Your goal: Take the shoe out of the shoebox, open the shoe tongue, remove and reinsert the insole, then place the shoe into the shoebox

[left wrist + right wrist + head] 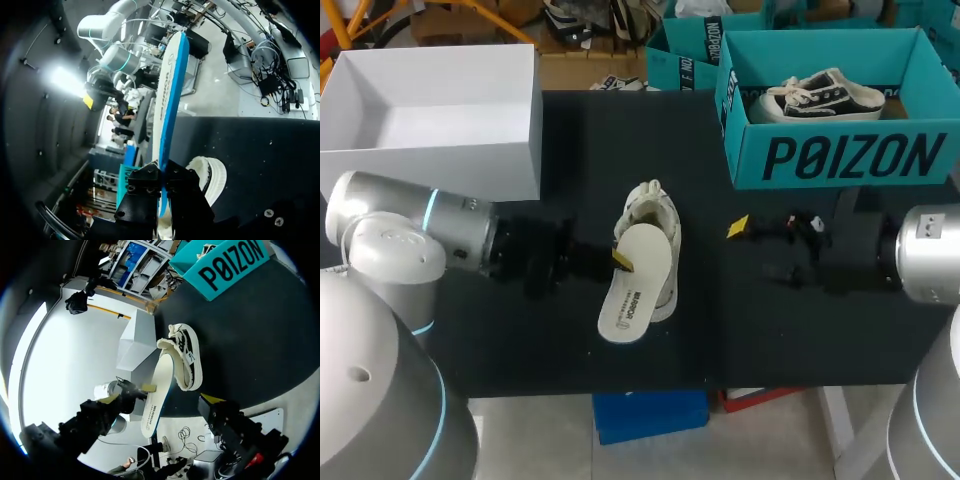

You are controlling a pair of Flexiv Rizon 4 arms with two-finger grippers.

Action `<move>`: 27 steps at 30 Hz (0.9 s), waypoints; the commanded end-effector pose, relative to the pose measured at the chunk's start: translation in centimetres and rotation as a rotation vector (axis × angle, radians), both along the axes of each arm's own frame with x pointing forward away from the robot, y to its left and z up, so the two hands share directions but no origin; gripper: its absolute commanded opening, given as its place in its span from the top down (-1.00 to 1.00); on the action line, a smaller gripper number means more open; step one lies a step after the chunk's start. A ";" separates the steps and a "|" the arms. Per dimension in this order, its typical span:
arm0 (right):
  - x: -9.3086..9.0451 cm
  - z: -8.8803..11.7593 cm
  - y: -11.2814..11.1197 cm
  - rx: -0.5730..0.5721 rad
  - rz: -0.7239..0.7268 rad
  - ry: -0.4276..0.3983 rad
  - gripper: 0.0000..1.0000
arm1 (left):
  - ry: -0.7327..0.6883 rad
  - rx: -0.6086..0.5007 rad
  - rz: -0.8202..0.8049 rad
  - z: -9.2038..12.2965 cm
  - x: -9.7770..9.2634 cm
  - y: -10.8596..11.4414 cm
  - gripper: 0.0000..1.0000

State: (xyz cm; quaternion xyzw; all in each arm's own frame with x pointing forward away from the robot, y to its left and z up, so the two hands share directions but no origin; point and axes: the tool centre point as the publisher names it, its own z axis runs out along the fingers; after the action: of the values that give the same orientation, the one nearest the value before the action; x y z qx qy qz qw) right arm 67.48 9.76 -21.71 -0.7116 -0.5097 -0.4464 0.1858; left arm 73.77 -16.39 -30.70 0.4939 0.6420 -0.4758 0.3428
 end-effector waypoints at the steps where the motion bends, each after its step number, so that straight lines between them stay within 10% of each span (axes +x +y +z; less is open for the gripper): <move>1: -2.1 1.5 -1.7 -0.018 -0.022 -0.003 -1.00 | 0.012 0.058 -0.022 0.3 -0.2 0.4 1.00; 27: -3.8 1.8 -2.4 -0.037 -0.059 0.004 -1.00 | 0.131 0.240 -0.175 -2.2 -0.3 -0.4 1.00</move>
State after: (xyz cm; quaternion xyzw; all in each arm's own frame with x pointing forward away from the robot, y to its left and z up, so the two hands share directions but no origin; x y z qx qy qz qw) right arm 65.05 8.87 -20.96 -0.7333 -0.4955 -0.4386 0.1561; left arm 72.63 -16.26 -32.43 0.5429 0.6691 -0.4604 0.2138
